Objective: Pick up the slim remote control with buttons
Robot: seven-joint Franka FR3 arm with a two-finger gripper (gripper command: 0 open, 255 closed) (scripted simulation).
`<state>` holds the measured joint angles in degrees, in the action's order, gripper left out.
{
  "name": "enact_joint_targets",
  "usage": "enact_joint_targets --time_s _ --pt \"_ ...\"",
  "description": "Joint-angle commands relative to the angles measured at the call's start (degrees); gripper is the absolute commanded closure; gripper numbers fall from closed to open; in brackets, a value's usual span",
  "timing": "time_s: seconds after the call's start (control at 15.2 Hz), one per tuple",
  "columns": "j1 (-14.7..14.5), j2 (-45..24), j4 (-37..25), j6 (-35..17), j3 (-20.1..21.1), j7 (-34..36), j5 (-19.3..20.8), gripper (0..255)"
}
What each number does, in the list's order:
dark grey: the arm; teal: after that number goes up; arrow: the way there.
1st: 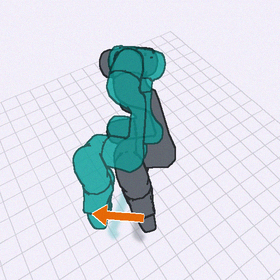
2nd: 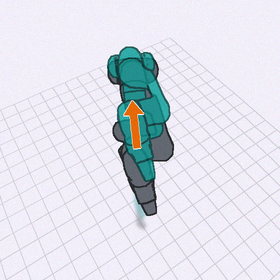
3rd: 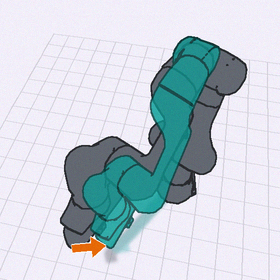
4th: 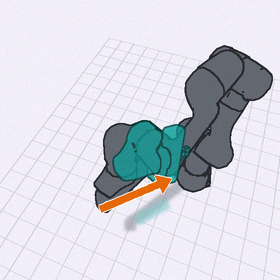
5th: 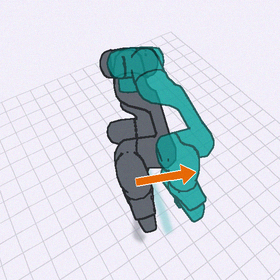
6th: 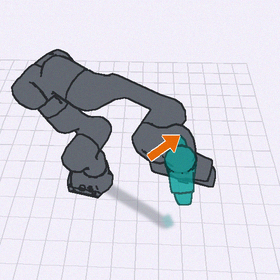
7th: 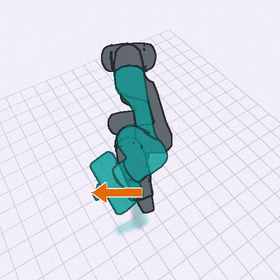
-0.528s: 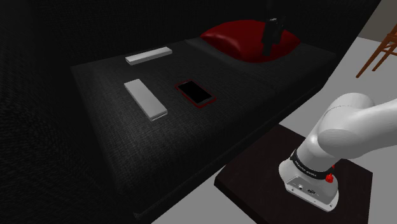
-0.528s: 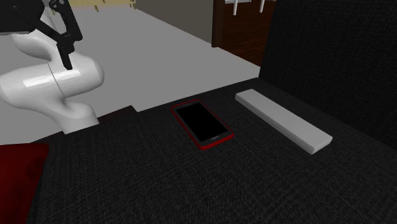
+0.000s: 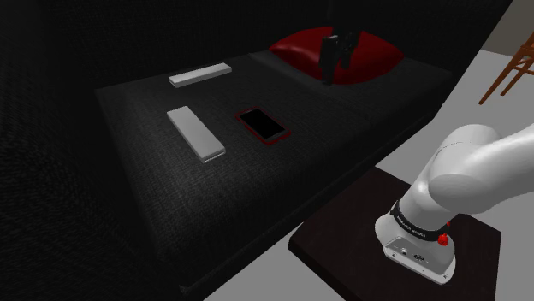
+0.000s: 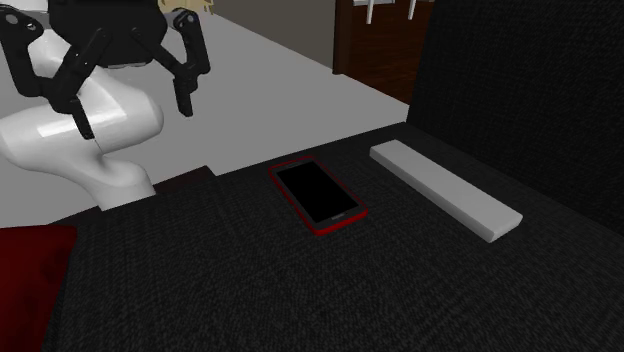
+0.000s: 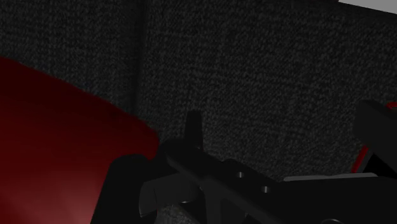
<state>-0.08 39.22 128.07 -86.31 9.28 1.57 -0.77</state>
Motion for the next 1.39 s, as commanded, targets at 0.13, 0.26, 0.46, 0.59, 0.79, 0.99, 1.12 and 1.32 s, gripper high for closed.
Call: enact_joint_targets --time_s 0.13,0.26,0.46,0.59,0.79,0.99,1.12,1.32 --pt "-0.5 -5.8 -2.4 -3.9 4.0 5.0 -2.2 0" --pt "-0.7 -8.8 -4.1 -5.5 6.0 7.6 -2.9 0" --pt "-1.0 -13.6 -7.1 -7.8 9.0 11.4 -3.5 0" --pt "-1.1 -17.0 -9.5 -9.1 10.9 14.1 -3.5 0" --pt "-1.3 -22.5 -13.6 -10.9 13.8 18.2 -2.8 0" --pt "-1.6 -28.5 -18.3 -12.2 16.5 22.4 -1.3 0" --pt "-2.1 -32.8 -21.9 -12.8 18.2 25.4 0.2 0" --pt "-3.3 -39.6 -28.0 -13.2 20.3 29.9 3.2 0"
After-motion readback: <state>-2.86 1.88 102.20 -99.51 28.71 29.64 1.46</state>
